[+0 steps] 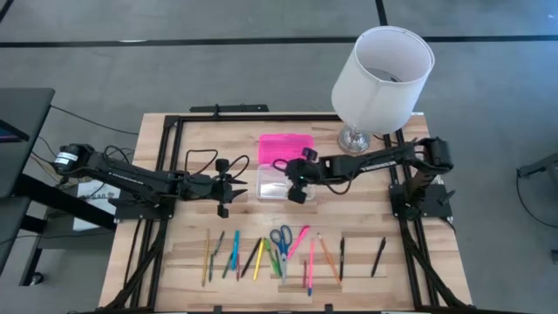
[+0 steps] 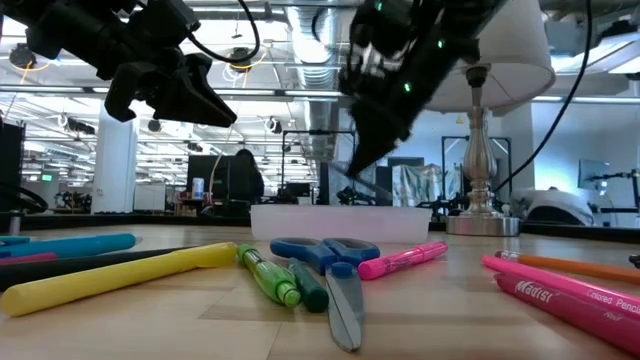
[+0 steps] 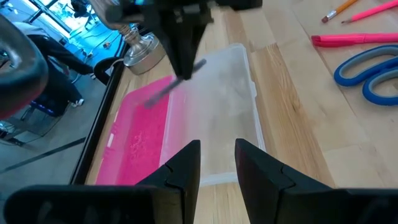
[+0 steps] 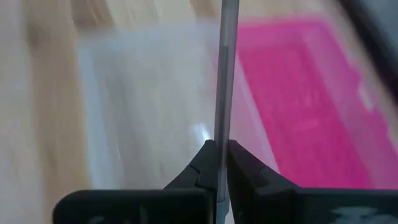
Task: Pick & place school supplies into a supply box
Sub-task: Put the gray pen into the supply box, then put the yellow pencil into the supply box
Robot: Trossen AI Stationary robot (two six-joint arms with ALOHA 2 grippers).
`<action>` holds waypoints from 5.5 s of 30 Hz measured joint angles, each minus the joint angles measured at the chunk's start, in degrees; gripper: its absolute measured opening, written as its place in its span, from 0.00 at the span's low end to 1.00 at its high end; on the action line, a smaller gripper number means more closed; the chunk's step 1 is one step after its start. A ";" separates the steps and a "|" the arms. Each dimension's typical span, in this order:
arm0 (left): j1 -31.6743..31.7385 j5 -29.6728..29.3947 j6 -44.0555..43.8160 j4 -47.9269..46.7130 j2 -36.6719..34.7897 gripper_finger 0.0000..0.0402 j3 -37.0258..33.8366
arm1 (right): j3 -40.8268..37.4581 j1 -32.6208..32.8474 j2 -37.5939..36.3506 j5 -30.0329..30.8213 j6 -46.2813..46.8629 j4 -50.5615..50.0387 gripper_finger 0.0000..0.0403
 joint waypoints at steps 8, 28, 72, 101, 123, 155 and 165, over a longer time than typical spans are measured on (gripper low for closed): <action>0.00 -0.01 -0.02 -0.92 0.00 0.24 0.00 | 0.03 -0.68 3.08 0.36 -5.18 0.39 0.01; 0.00 -0.02 -0.01 -0.93 0.00 0.24 0.00 | 0.00 -0.70 3.69 0.06 -16.60 3.16 0.10; -1.52 7.97 -13.67 -1.88 0.00 0.24 0.00 | -16.45 35.08 -34.86 17.14 11.39 -20.59 0.18; -10.49 13.98 -55.09 -11.81 0.26 0.24 0.02 | -23.45 45.96 -24.91 21.32 29.91 -17.32 0.17; -35.74 0.18 -85.42 -15.34 9.79 0.24 0.86 | -23.43 41.07 -28.05 29.77 12.08 -10.82 0.17; -39.79 10.47 -105.32 -38.60 23.37 0.24 12.74 | -23.43 38.71 -28.05 27.96 12.34 -10.56 0.17; -38.06 10.30 -102.83 -38.42 23.41 0.24 12.72 | -23.43 38.71 -28.05 27.96 12.36 -10.56 0.17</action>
